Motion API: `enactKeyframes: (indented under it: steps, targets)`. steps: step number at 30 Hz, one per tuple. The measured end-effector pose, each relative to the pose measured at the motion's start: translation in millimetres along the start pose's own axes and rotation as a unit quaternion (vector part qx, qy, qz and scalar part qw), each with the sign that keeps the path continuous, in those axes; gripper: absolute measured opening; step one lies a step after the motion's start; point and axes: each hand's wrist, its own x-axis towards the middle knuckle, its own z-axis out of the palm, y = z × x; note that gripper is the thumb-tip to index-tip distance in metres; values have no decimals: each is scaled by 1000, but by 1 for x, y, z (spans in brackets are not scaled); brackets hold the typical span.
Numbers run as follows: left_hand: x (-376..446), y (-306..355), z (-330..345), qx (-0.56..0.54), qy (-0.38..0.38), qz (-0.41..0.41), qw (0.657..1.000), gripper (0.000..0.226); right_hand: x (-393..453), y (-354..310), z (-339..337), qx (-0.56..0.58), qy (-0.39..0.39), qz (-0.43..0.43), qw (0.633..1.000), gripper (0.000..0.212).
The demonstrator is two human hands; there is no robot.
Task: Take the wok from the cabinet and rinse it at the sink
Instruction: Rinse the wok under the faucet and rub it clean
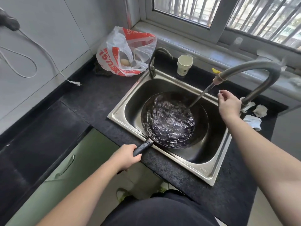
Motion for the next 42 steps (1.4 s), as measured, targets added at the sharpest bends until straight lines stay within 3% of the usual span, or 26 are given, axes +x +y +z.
enactKeyframes:
  steps: [4, 12, 20, 29, 35, 42]
  targets:
    - [0, 6, 6, 76, 31, -2, 997, 24, 2, 2, 0, 6, -2, 3, 1000, 30]
    - [-4, 7, 17, 102, 60, -9, 993, 24, 2, 3, 1, 5, -3, 0, 1000, 31]
    - [0, 22, 14, 211, 83, 24, 974, 30, 2, 2, 0, 6, -8, 1, 1000, 30]
    - [-4, 28, 21, 233, 92, 10, 968, 30, 3, 5, 0, 5, -5, -1, 1000, 30]
    - [-7, 29, 20, 208, 106, 5, 972, 51, 5, 5, 0, -14, -8, -13, 1000, 30]
    - [-1, 24, 18, 135, 72, -10, 988, 37, 3, 3, -1, -12, -8, -10, 1000, 31]
